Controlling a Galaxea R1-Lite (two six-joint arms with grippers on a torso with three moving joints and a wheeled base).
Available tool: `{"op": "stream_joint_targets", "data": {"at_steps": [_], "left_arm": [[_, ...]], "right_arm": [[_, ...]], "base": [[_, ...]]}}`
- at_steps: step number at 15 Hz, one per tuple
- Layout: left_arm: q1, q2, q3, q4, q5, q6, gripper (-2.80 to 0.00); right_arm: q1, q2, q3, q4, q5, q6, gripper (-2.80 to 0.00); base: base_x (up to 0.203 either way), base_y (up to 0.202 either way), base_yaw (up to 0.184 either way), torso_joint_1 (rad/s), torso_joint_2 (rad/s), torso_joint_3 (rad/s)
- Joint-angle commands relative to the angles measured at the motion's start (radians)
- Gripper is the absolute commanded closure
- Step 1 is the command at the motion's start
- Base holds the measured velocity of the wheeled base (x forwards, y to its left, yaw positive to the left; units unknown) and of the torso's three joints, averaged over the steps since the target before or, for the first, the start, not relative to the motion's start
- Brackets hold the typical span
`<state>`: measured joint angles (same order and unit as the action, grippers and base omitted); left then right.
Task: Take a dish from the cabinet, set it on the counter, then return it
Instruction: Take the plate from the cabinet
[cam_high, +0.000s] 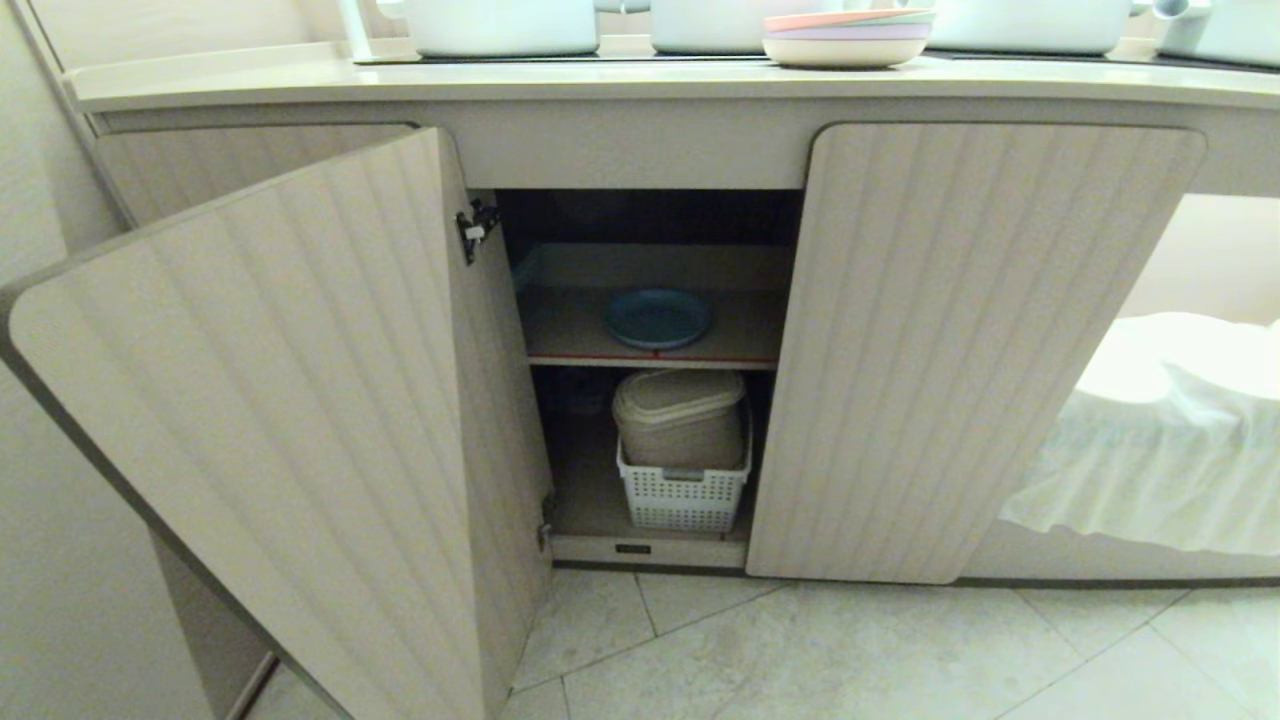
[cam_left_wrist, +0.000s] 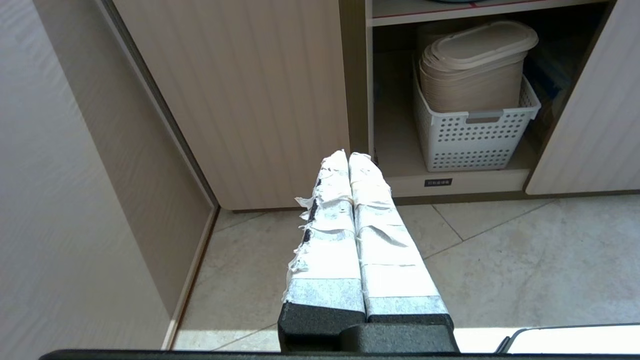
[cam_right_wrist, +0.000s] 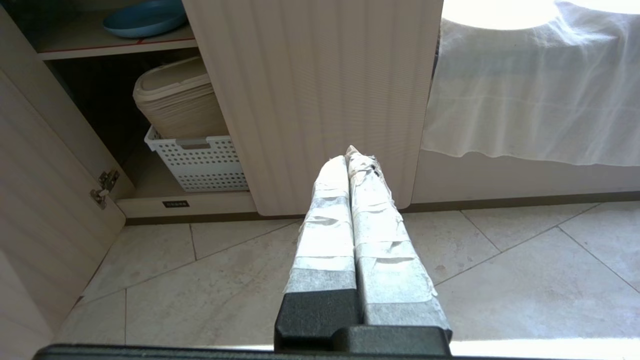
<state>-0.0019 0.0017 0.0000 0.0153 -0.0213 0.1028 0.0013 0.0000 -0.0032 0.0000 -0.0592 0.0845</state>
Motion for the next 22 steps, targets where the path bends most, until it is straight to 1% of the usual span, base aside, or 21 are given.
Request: {"op": "stream_joint_targets", "data": {"at_steps": [1,9,10,22], "left_arm": [[0.0,0.0,0.0,0.0,0.0,0.0,0.0],[0.0,0.0,0.0,0.0,-0.003,0.003,0.0],[0.0,0.0,0.0,0.0,-0.004,0.003,0.0],[0.0,0.0,0.0,0.002,-0.002,0.006,0.0]], "right_arm": [[0.0,0.0,0.0,0.0,-0.001,0.0,0.0],[0.0,0.0,0.0,0.0,-0.001,0.0,0.0],[0.0,0.0,0.0,0.0,-0.001,0.0,0.0],[0.0,0.0,0.0,0.0,-0.001,0.0,0.0]], "base": [[0.0,0.0,0.0,0.0,0.0,0.0],[0.0,0.0,0.0,0.0,0.0,0.0],[0.002,-0.11,-0.006,0.002,0.01,-0.002],[0.0,-0.191,0.001,0.003,0.0,0.003]]}}
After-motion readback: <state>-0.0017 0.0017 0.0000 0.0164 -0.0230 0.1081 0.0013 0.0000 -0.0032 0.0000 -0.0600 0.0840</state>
